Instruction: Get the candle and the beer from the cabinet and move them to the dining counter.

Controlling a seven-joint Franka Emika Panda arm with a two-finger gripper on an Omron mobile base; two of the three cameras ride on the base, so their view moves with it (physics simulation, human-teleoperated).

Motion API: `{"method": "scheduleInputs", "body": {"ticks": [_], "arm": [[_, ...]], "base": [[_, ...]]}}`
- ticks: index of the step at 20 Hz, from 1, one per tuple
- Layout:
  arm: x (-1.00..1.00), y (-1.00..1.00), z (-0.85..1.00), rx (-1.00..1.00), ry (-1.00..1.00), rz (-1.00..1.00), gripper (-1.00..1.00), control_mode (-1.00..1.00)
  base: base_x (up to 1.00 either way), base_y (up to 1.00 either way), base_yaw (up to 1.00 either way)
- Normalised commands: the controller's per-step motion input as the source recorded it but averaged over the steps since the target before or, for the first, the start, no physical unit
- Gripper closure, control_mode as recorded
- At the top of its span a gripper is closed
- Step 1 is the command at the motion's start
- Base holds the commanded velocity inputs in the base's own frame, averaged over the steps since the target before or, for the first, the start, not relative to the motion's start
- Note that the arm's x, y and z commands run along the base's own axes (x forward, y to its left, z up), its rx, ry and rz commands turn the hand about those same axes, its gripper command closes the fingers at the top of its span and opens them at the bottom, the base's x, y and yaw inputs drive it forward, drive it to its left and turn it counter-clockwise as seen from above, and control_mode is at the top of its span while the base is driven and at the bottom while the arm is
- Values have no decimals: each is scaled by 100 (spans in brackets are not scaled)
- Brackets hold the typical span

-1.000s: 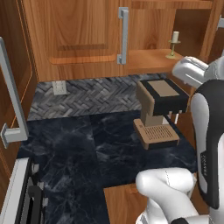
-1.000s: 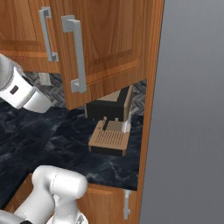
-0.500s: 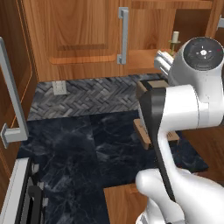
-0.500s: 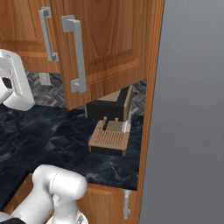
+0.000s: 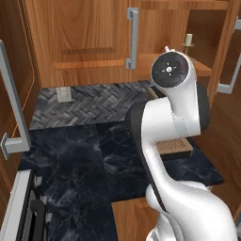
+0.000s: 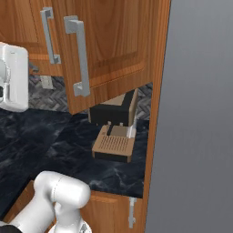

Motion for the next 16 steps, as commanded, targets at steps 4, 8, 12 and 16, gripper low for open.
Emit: {"method": "scheduleInputs", "body": {"ticks": [4,8,12,16], "arm": [[35,-13,-9,13,-30,-30,-100,-100],[28,-24,-9,16,-34,-23,-100,-100],[23,-31,-9,11,-25,-31,-100,-100],[10,-21,-3,11,-14,-50,-100,-100]], "base": [[0,0,0],[0,0,0],[0,0,0],[0,0,0]]}}
